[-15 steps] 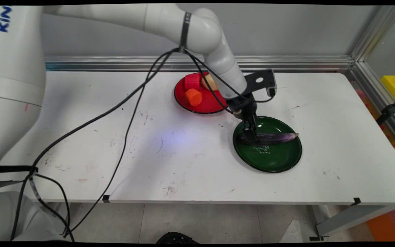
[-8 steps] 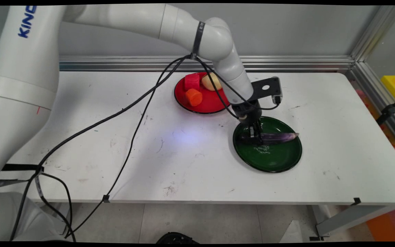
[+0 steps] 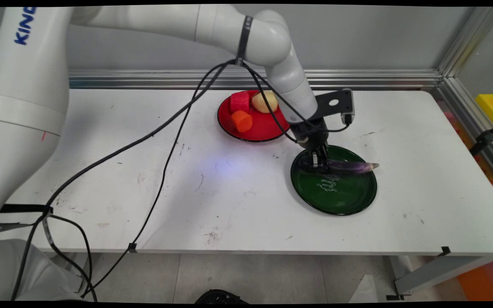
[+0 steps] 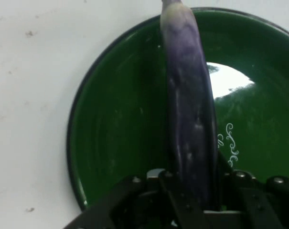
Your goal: Place the picked object on the table
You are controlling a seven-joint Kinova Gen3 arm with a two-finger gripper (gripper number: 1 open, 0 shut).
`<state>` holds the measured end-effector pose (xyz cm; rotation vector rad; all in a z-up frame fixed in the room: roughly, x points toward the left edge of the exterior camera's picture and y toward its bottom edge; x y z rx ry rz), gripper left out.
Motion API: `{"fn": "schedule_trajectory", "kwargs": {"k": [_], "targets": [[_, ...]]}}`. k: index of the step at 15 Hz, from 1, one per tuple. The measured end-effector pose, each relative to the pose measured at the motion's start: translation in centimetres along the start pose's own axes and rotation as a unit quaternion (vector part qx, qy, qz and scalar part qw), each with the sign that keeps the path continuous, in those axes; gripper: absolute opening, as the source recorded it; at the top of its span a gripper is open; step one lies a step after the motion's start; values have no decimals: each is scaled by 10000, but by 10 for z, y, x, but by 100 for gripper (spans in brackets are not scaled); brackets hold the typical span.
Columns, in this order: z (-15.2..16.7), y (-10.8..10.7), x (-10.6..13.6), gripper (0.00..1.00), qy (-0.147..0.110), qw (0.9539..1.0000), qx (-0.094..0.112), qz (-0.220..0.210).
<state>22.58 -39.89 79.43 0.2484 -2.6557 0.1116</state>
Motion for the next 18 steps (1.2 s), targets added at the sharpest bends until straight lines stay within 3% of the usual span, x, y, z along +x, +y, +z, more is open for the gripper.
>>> {"fn": "schedule_trajectory", "kwargs": {"k": [6, 10, 14, 18], "targets": [[-49, 12, -2, 0, 62, 9999, 117, -1], [-92, 24, -19, 0, 21, 9996, 234, -150], [-131, 36, -55, 0, -129, 9986, 341, -376], [-149, 43, -83, 0, -251, 9973, 399, -560]]}}
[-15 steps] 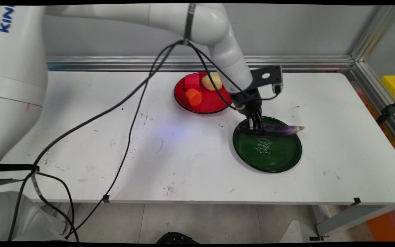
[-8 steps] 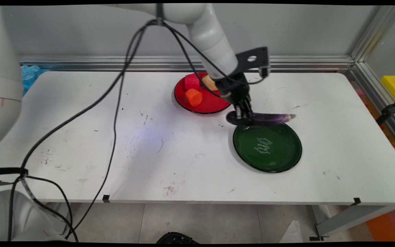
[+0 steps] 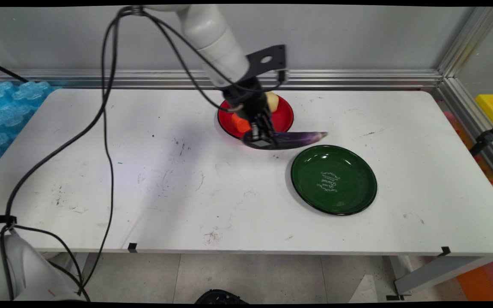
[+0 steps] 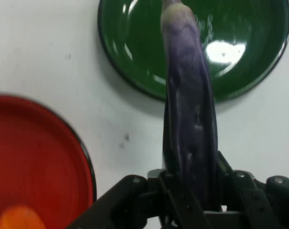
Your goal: Place the picked object on the table
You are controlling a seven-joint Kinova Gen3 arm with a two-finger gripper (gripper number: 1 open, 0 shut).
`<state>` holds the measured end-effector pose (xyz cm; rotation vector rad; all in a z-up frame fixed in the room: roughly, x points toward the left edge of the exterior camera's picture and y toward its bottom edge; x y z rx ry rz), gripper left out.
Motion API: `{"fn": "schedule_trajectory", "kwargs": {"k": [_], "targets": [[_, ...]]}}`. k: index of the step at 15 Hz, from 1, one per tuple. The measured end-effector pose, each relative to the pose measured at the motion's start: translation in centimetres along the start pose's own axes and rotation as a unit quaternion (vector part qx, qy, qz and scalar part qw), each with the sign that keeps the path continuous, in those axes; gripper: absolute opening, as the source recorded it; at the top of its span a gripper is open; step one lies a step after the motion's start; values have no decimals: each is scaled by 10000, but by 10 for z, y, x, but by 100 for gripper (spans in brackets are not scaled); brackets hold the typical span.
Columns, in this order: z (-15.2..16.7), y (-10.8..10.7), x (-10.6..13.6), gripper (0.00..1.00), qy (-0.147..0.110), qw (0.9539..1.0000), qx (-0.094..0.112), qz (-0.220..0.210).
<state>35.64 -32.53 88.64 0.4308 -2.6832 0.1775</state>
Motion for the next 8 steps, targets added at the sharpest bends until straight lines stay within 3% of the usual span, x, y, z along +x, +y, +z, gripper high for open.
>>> {"fn": "schedule_trajectory", "kwargs": {"k": [8], "targets": [[4, 7, -60, 0, -260, 9992, 0, -289]]}}
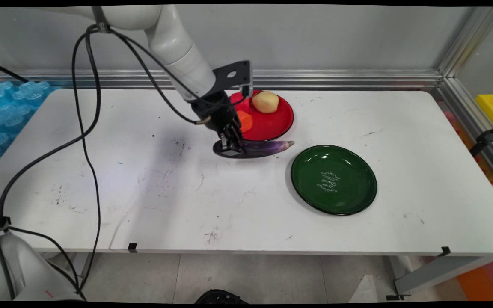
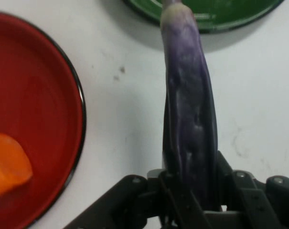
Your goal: Place the picked object on the table
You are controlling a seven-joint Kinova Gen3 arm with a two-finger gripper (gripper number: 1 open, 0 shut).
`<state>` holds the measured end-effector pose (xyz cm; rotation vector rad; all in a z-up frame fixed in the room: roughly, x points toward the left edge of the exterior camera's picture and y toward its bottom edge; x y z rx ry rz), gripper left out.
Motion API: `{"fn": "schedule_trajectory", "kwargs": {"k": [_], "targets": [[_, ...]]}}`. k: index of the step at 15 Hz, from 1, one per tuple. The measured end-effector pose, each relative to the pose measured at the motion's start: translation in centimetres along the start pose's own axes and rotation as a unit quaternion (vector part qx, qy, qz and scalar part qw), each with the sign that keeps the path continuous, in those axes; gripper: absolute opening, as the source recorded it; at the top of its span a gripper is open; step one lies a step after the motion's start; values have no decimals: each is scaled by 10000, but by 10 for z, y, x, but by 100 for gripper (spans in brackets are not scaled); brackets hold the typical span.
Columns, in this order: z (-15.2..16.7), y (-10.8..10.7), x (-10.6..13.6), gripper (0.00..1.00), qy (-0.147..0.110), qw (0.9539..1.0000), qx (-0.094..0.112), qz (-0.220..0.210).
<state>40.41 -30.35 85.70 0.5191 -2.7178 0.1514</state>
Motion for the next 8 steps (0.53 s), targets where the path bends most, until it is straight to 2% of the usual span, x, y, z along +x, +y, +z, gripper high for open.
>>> {"fn": "schedule_trajectory", "kwargs": {"k": [8], "targets": [[44, 0, -25, 0, -143, 9997, -214, 49]]}}
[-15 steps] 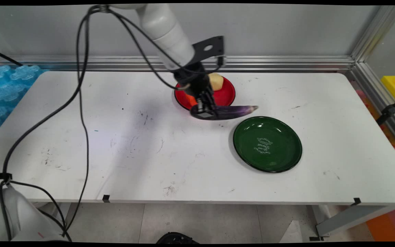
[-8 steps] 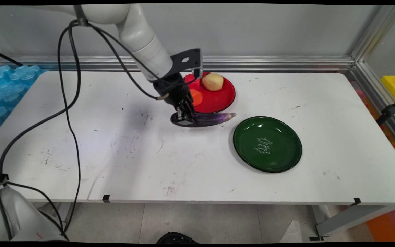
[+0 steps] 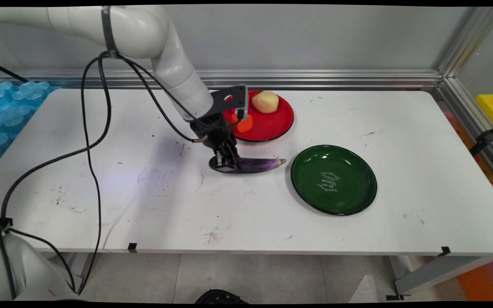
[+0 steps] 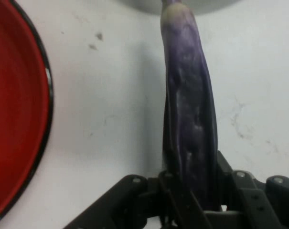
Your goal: Place the picked object on the table
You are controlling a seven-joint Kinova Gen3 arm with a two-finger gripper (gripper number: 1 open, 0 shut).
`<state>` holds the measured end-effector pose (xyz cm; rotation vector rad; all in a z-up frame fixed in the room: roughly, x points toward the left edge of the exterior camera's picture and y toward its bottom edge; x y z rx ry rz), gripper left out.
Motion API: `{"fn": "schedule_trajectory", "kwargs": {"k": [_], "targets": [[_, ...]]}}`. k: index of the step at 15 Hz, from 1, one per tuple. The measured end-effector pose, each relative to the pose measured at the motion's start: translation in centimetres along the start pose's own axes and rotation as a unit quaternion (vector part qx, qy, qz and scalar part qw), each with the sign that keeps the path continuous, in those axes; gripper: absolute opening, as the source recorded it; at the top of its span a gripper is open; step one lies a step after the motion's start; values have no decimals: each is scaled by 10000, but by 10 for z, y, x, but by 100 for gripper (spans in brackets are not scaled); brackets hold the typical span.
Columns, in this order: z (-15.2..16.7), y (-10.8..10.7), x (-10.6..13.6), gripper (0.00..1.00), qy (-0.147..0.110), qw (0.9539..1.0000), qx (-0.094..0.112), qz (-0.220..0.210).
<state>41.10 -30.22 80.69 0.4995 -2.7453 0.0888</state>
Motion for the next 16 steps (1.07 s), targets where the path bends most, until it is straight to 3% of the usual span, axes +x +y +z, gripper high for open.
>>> {"fn": "schedule_trajectory", "kwargs": {"k": [8, 9, 16], "targets": [[18, -3, -7, 0, 11, 9998, -40, 212], [18, -3, -7, 100, 26, 9997, -40, 251], [-8, -1, -7, 100, 184, 9993, 86, 323]]}}
